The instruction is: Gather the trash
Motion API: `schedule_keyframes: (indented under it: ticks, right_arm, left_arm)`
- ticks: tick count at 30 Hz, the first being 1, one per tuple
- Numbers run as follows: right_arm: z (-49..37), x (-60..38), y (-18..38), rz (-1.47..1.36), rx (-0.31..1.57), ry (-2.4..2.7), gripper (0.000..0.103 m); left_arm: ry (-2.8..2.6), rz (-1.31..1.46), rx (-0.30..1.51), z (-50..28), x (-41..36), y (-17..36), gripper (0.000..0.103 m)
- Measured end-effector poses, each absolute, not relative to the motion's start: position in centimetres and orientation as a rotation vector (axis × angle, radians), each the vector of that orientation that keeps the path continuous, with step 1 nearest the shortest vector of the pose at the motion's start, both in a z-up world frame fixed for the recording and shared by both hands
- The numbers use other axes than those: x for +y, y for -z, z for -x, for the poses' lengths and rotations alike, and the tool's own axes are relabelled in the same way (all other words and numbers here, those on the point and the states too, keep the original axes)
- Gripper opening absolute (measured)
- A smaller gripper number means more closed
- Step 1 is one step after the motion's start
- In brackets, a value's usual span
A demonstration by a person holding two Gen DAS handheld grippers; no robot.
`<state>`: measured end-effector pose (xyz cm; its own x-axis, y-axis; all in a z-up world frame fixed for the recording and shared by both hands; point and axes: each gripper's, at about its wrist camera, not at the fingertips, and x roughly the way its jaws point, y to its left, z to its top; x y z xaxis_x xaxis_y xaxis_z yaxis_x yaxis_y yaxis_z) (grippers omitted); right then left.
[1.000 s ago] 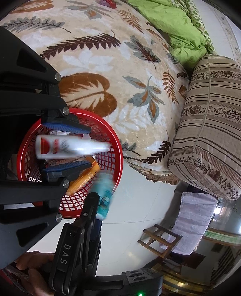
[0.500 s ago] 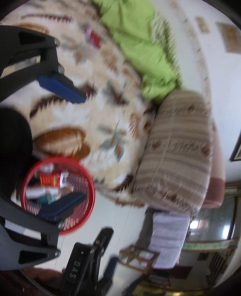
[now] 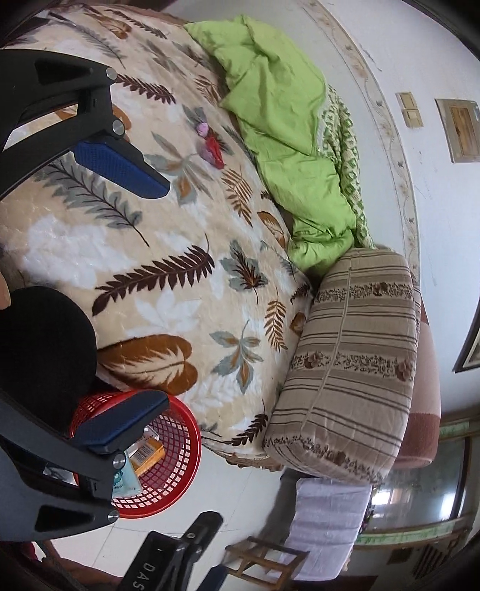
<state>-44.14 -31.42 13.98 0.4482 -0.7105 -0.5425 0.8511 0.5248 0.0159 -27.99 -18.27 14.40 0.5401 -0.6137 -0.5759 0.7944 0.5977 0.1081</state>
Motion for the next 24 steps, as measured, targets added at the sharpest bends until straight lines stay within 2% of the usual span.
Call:
schedule_keyframes:
  ticks: [24]
  right_arm:
    - [43.60, -31.42, -12.93, -0.317, 0.579, 0.971, 0.102]
  left_arm:
    - [0.798, -0.442, 0.501, 28.47, -18.68, -14.37, 0.103]
